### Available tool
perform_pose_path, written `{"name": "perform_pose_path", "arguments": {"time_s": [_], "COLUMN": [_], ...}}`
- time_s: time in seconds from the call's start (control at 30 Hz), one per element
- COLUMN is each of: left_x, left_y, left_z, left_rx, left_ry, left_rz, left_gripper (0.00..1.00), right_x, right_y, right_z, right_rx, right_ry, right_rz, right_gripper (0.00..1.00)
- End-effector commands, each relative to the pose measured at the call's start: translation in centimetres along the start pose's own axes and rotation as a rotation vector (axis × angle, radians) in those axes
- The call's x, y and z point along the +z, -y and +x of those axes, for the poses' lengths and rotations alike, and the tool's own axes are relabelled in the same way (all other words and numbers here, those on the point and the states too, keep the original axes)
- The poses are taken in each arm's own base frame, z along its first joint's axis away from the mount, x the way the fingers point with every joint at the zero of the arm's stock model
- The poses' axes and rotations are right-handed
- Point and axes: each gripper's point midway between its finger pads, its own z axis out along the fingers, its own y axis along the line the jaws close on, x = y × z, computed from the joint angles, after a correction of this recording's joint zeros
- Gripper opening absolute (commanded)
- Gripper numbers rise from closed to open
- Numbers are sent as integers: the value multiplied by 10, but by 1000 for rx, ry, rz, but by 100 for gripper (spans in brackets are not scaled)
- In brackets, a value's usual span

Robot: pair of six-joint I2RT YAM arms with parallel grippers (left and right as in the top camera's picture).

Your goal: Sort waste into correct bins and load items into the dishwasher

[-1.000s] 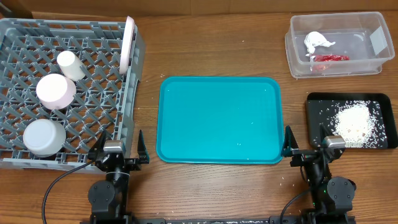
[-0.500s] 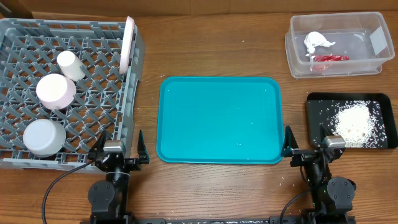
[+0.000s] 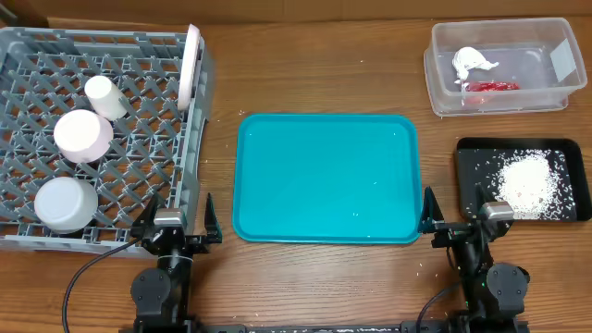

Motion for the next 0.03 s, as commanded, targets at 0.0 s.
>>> {"name": "perform_pose_path", "arguments": {"time_s": [0.0], "left_x": [0], "left_y": [-2], "left_z": [0], "left_rx": [16], "left_ry": [7], "left_rz": [-11], "left_gripper": [100], "right_x": [0], "right_y": [1], "right_z": [0], "right_rx": [4], "right_ry": [10], "right_rz": [2], "right_gripper": [100]}}
